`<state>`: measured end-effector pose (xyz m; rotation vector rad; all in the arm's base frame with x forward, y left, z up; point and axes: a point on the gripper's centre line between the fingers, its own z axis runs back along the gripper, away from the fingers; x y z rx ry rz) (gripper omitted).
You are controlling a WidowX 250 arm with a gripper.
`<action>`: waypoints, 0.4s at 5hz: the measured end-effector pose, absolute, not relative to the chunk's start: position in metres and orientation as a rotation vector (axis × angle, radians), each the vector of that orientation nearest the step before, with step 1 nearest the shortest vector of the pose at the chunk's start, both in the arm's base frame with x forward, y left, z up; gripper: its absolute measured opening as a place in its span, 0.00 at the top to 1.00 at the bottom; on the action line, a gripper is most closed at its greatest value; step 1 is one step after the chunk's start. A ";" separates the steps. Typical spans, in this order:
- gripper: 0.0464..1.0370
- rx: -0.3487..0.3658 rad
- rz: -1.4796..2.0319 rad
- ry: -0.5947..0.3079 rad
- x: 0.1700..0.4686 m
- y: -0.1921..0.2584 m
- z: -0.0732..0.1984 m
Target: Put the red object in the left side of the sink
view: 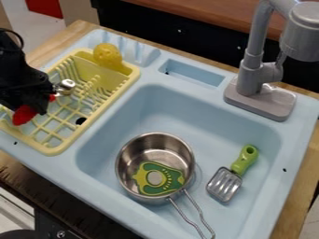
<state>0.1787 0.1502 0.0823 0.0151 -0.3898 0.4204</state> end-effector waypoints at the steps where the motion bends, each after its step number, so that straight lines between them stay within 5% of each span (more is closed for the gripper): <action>1: 0.62 0.032 0.402 -0.384 0.178 0.152 0.082; 2: 0.36 0.051 0.399 -0.363 0.173 0.153 0.079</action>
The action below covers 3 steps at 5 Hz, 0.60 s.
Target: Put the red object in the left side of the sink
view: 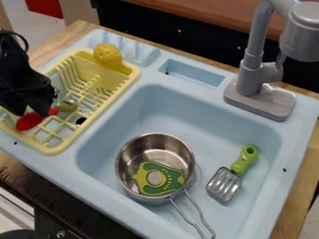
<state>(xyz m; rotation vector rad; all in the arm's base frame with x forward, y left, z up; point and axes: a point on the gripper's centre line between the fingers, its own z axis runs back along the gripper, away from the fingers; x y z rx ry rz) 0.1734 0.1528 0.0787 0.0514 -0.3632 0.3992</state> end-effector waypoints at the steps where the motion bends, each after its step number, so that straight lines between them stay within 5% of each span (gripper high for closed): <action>1: 0.09 0.063 0.395 -0.346 0.169 0.152 0.077; 3: 0.04 0.034 0.370 -0.352 0.165 0.143 0.085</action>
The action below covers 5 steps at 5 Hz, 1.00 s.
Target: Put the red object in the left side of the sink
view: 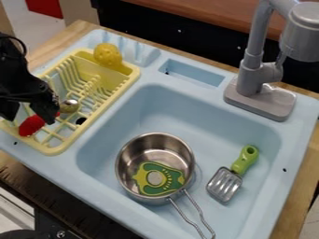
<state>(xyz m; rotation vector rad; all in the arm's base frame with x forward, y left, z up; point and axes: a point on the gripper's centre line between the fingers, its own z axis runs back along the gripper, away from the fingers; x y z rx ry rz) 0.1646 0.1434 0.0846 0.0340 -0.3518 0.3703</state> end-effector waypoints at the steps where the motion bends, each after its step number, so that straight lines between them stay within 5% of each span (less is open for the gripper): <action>1: 0.04 0.026 0.282 -0.396 0.172 0.131 0.096; 2: 0.04 0.028 0.234 -0.341 0.176 0.110 0.104; 3: 0.04 0.082 0.159 -0.385 0.185 0.088 0.115; 5: 0.04 0.099 0.110 -0.209 0.194 0.039 0.091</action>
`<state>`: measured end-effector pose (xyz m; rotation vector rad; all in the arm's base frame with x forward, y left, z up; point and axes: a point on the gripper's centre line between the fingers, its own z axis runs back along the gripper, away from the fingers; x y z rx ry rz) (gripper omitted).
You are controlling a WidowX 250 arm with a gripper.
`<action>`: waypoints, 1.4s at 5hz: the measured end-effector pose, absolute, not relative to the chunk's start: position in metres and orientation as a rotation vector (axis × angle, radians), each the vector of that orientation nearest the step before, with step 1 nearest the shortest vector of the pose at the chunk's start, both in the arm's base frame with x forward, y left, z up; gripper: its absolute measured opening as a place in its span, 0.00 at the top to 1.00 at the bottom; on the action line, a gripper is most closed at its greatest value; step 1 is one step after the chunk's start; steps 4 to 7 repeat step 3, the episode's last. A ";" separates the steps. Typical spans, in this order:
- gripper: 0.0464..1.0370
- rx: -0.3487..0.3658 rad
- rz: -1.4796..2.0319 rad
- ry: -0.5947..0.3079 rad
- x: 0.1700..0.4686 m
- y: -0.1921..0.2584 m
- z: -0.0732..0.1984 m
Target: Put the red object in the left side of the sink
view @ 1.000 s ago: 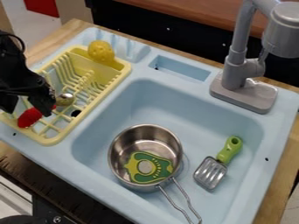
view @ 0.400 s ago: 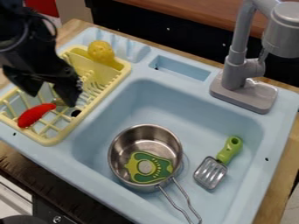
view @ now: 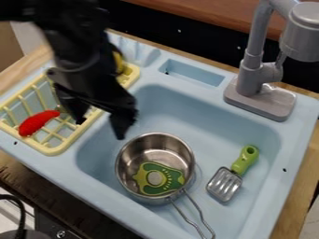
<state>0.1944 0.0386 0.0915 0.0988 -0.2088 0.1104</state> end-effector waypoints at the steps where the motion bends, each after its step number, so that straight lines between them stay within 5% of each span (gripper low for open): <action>1: 0.04 0.070 0.099 -0.164 0.215 0.019 0.088; 3: 0.04 0.036 0.153 -0.177 0.266 0.008 0.093; 7: 0.04 0.036 0.153 -0.177 0.266 0.008 0.093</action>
